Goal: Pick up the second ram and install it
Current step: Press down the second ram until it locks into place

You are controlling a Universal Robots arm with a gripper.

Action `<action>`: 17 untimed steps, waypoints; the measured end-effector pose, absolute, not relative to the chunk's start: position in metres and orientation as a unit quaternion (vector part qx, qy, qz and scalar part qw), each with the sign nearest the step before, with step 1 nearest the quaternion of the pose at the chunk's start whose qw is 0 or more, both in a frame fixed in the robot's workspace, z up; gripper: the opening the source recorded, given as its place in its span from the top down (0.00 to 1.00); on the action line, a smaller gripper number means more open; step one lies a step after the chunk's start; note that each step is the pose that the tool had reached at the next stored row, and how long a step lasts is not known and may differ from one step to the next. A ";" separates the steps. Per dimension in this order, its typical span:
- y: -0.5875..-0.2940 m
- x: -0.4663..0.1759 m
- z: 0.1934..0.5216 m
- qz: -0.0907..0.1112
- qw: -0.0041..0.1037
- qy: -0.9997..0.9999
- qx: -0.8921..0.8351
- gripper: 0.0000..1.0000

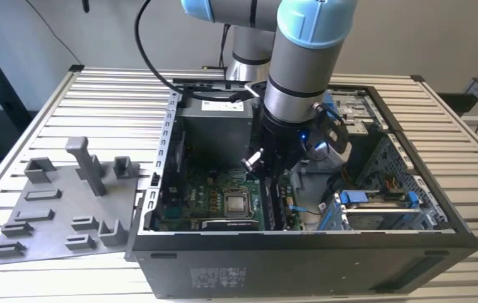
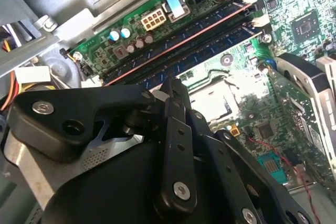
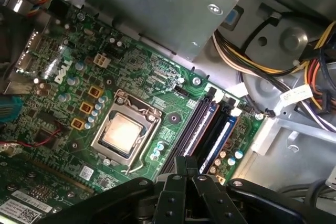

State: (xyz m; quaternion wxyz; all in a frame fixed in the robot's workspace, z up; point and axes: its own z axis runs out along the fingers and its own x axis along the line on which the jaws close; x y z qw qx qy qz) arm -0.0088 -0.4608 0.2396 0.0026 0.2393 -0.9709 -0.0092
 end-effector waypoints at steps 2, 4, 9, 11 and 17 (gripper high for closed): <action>-0.461 -0.009 0.240 -0.009 0.003 -0.970 0.244 0.89; -0.461 -0.009 0.240 -0.009 0.003 -0.969 0.248 0.89; -0.461 -0.009 0.240 -0.009 0.003 -0.965 0.263 0.89; -0.461 -0.009 0.240 -0.009 0.003 -0.963 0.271 0.89; -0.461 -0.009 0.240 -0.009 0.003 -0.956 0.293 0.89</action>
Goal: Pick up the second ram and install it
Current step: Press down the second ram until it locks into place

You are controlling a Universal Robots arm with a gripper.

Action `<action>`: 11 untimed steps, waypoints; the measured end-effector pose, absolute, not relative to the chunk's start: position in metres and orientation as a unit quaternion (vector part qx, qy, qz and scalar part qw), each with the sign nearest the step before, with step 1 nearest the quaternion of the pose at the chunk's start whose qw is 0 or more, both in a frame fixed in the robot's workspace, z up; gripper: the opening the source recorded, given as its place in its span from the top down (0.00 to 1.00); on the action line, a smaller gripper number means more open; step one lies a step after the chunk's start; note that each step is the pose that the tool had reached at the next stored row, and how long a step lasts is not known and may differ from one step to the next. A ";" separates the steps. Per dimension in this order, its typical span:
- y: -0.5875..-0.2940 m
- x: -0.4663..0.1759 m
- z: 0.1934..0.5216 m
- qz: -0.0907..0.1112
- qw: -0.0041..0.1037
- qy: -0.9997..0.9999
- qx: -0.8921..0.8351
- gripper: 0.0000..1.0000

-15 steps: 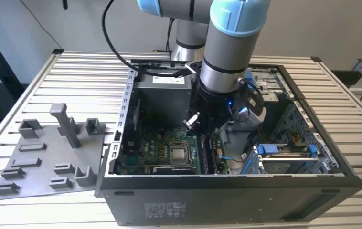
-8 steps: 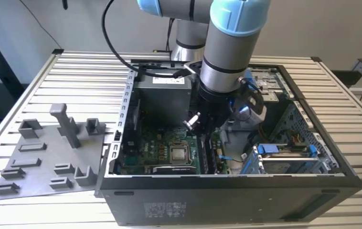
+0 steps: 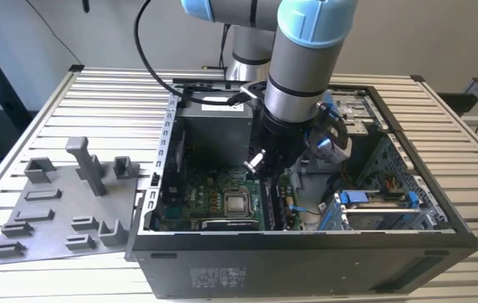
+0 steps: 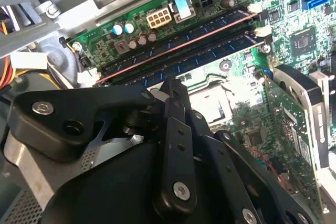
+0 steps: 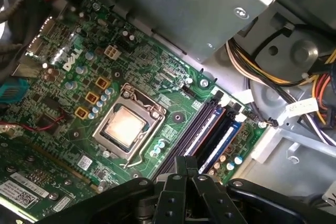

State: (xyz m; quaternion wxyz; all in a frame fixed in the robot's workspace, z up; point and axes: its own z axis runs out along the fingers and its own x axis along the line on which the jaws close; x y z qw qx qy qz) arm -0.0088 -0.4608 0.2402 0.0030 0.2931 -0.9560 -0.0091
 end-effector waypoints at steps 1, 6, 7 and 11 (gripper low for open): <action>-0.461 -0.009 0.240 -0.009 0.003 -0.955 0.297 0.89; -0.461 -0.009 0.240 -0.009 0.003 -0.947 0.322 0.89; -0.461 -0.009 0.240 -0.009 0.003 -0.945 0.328 0.89; -0.461 -0.009 0.240 -0.010 0.003 -0.939 0.345 0.89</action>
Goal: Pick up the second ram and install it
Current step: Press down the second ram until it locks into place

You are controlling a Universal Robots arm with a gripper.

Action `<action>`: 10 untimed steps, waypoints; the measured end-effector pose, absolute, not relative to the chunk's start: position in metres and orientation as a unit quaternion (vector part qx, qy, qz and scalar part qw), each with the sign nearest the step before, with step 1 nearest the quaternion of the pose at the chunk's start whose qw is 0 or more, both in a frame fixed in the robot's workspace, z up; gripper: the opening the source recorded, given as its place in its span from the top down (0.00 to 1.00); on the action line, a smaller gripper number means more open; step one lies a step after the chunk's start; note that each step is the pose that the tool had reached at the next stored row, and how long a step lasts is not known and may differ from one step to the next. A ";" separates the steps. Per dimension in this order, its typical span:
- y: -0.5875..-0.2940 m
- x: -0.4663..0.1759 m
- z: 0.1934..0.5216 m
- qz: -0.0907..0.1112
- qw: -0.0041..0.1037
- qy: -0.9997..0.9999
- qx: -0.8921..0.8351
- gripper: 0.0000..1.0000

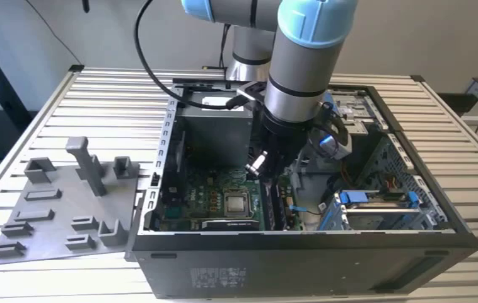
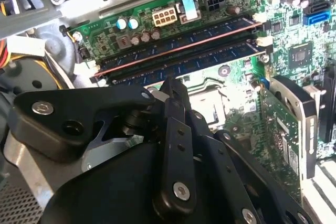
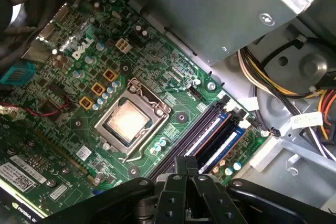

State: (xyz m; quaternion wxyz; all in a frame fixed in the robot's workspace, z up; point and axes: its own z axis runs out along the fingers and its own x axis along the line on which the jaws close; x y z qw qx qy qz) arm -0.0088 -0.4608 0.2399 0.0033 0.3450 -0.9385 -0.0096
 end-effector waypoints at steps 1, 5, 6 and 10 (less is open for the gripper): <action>-0.461 -0.009 0.240 -0.010 0.003 -0.937 0.350 0.89; -0.461 -0.009 0.240 -0.011 0.003 -0.928 0.373 0.89; -0.461 -0.009 0.240 -0.011 0.003 -0.925 0.380 0.89; -0.461 -0.009 0.240 -0.023 -0.002 -0.917 0.399 0.89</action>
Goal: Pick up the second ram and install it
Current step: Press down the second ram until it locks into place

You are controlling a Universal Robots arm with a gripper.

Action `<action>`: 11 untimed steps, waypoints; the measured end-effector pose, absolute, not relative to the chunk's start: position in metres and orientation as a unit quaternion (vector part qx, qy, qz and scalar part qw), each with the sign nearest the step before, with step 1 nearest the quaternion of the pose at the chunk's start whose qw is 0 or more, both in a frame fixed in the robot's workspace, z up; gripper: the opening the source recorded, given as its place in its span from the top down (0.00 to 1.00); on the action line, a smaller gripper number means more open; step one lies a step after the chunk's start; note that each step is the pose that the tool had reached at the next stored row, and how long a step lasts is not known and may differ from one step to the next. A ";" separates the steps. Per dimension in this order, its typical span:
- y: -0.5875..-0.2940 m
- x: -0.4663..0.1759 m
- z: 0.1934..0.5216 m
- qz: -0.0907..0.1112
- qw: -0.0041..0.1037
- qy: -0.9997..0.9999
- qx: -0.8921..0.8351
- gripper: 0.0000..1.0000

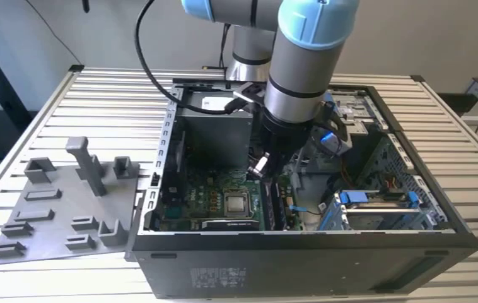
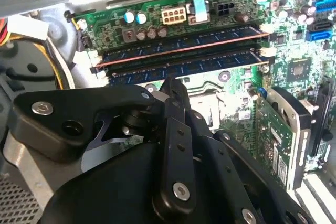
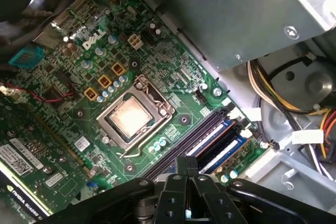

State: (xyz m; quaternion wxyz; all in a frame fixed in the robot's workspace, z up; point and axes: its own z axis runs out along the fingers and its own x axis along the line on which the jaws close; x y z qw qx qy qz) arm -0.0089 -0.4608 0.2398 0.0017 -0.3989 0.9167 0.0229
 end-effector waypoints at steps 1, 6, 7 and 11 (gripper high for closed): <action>-0.461 -0.009 0.240 0.028 0.004 0.915 -0.402 0.89; -0.461 -0.009 0.240 0.029 0.007 0.901 -0.433 0.89; -0.461 -0.009 0.240 0.029 0.008 0.897 -0.441 0.89; -0.461 -0.009 0.239 0.028 0.009 0.883 -0.469 0.89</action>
